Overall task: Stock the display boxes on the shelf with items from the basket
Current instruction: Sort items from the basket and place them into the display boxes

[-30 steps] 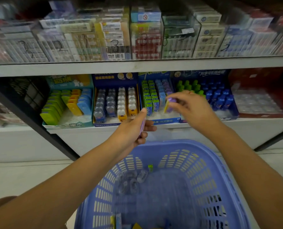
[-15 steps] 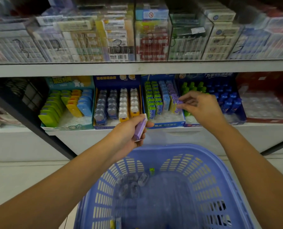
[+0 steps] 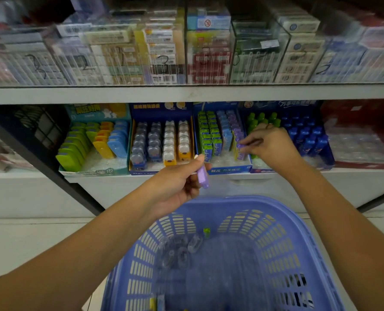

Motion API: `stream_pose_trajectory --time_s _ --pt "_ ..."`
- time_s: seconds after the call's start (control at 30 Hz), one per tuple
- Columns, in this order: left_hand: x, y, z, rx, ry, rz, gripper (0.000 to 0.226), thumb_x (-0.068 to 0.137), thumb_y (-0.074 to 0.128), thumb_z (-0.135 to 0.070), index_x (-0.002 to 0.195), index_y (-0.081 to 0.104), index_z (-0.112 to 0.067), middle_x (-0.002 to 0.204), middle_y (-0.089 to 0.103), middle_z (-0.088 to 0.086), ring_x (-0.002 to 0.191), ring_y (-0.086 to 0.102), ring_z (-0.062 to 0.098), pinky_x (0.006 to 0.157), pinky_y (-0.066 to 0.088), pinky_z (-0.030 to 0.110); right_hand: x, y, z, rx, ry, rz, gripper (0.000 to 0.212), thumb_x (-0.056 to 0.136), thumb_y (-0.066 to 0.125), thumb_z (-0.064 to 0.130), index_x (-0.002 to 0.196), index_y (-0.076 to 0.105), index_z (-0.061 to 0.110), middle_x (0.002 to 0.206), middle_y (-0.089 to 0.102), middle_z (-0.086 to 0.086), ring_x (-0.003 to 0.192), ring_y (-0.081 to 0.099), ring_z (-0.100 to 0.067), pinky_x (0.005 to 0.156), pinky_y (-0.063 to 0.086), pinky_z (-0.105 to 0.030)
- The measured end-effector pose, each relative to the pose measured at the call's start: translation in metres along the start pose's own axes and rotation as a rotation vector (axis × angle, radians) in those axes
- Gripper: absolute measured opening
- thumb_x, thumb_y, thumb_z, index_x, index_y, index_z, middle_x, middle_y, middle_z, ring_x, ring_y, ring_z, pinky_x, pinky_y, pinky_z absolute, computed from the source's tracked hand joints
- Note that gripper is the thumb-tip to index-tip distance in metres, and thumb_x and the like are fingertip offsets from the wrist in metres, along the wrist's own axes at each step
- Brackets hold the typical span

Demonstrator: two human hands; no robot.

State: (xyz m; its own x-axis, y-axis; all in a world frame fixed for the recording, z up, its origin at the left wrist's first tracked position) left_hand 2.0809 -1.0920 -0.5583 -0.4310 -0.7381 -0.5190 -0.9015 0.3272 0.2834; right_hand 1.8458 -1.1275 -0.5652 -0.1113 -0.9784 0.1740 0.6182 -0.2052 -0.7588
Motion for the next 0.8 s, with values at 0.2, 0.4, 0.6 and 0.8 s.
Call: stream_pose_trajectory --time_s 0.2,0.4,0.6,0.8 --pt "0.001 -0.001 -0.001 -0.345 -0.073 0.045 0.026 0.075 0.065 -0.027 0.063 0.076 -0.007 0.069 0.071 0.006 0.06 0.067 0.009 0.055 0.056 0.017 -0.015 -0.008 0.026 0.085 -0.001 -0.049 0.027 0.07 0.081 0.015 0.089 0.062 0.018 0.091 0.056 -0.002 0.062 0.053 -0.012 0.064 0.048 -0.021" --pt "0.002 0.001 -0.002 -0.463 -0.092 0.046 0.03 0.075 0.066 -0.031 0.088 0.069 -0.003 0.074 0.07 0.008 0.059 0.067 0.011 0.057 0.057 0.019 -0.055 0.011 0.078 0.595 -0.106 0.285 0.038 0.059 0.082 0.048 0.092 0.066 0.038 0.088 0.069 0.014 0.07 0.066 -0.008 0.069 0.055 -0.022" --pt "0.001 0.01 -0.001 -0.389 -0.111 0.107 0.028 0.072 0.068 -0.033 0.078 0.075 -0.007 0.07 0.068 0.003 0.058 0.064 0.008 0.054 0.054 0.016 -0.06 0.013 0.079 0.672 -0.114 0.074 0.016 0.079 0.071 0.024 0.091 0.067 0.033 0.077 0.07 0.009 0.065 0.068 -0.01 0.063 0.054 -0.021" --pt "0.007 0.014 -0.008 -0.234 0.112 0.105 0.017 0.082 0.065 -0.011 0.097 0.07 -0.007 0.083 0.072 0.002 0.069 0.067 0.005 0.067 0.055 0.015 -0.056 0.011 0.075 0.957 0.145 0.096 0.019 0.073 0.073 0.024 0.089 0.069 0.015 0.074 0.073 -0.005 0.062 0.068 -0.013 0.059 0.055 -0.019"
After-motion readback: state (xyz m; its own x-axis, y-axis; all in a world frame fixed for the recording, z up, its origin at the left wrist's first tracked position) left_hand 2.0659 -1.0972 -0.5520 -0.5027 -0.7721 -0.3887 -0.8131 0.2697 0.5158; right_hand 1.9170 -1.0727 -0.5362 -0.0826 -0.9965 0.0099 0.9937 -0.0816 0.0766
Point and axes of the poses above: each hand's wrist, its own x-axis towards the middle knuckle, its own y-axis out of the palm, z = x × y, the point moved 3 cm from there along x, towards the middle knuckle
